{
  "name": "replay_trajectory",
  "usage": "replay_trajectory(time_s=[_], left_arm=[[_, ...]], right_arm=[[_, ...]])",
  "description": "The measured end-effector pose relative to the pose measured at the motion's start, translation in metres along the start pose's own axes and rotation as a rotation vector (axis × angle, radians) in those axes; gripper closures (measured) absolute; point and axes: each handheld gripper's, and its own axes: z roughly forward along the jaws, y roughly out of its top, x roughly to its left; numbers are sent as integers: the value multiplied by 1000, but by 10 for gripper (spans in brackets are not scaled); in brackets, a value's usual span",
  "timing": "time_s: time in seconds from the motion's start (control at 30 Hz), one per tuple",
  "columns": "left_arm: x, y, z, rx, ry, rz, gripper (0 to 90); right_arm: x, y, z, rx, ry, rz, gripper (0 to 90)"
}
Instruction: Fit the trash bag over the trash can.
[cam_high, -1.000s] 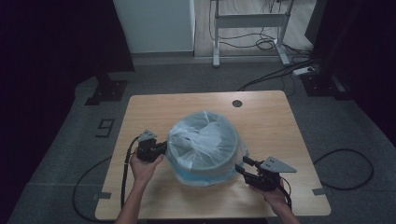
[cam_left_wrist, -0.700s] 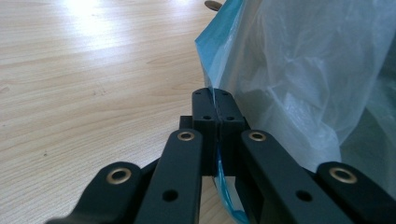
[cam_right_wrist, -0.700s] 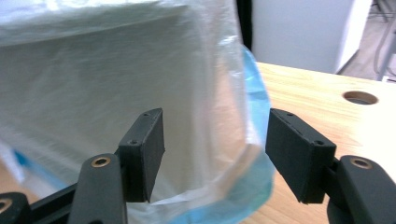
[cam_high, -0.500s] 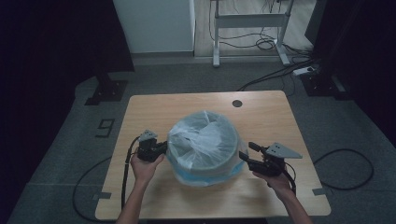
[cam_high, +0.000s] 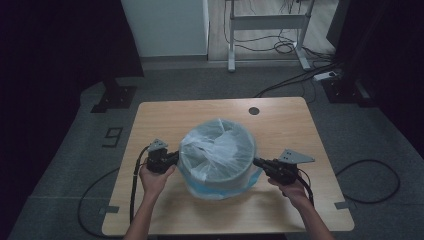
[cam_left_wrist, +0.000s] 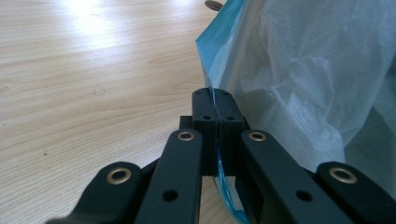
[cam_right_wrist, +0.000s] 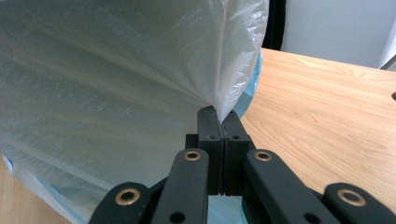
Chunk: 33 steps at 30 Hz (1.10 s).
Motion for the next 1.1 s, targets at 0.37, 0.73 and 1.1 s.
replay_trajectory(time_s=[0.37, 0.73, 1.1], left_arm=[[-2, -2, 7, 67, 22, 1, 888], [-5, -4, 11, 124, 2, 9, 881], [0, -1, -6, 26, 36, 4, 621]], right_arm=[[-1, -29, 20, 224, -140, 75, 889], [1, -36, 27, 253, -158, 91, 855], [-2, -31, 9, 100, -212, 156, 451]])
